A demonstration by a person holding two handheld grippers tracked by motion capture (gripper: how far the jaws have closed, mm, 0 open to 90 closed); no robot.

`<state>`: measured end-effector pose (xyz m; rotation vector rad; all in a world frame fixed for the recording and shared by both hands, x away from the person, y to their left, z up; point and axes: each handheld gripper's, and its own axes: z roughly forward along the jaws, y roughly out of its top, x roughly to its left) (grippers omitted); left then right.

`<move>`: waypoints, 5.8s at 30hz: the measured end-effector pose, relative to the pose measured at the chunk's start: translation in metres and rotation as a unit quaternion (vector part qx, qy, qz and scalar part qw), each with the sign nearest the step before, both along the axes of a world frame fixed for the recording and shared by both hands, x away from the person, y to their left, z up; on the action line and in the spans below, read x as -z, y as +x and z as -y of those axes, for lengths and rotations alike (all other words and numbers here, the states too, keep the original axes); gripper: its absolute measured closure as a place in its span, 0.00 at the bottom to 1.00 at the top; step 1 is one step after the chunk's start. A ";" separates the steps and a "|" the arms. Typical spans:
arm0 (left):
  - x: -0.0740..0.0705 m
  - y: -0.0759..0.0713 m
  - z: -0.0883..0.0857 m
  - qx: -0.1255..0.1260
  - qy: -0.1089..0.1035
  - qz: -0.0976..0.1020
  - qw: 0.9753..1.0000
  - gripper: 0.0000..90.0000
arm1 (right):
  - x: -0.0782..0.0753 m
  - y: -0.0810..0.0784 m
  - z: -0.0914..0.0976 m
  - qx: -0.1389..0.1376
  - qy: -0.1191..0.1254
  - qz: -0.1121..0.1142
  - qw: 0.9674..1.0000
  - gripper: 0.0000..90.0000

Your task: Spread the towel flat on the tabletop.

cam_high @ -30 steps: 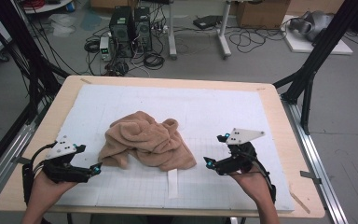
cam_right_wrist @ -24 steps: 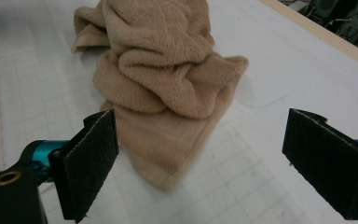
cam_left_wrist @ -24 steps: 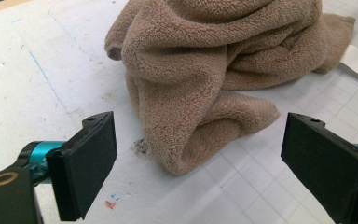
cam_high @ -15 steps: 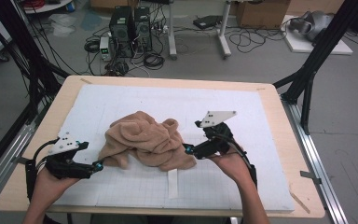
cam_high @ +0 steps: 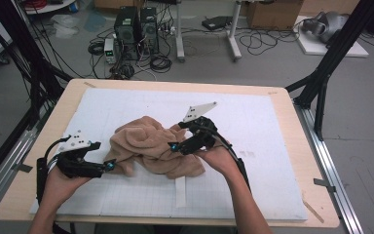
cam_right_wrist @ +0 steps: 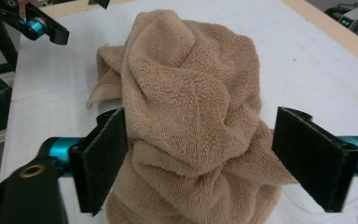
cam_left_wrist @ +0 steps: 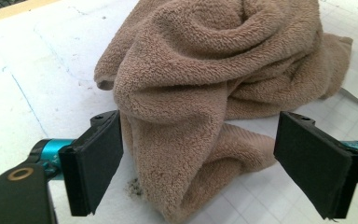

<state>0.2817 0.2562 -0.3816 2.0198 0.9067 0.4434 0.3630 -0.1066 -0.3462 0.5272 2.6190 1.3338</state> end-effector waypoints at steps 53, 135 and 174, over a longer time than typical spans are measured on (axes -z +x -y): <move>0.005 -0.001 0.063 0.090 0.020 0.012 0.996 0.86 | -0.006 -0.026 0.100 0.016 -0.023 -0.025 0.999 0.84; 0.035 0.018 0.047 0.019 0.036 -0.028 0.999 0.53 | 0.069 -0.054 0.071 0.031 -0.034 -0.049 0.998 0.55; 0.005 0.041 0.031 0.002 -0.016 -0.020 1.000 0.63 | 0.056 -0.068 0.157 0.110 -0.031 -0.045 0.992 0.68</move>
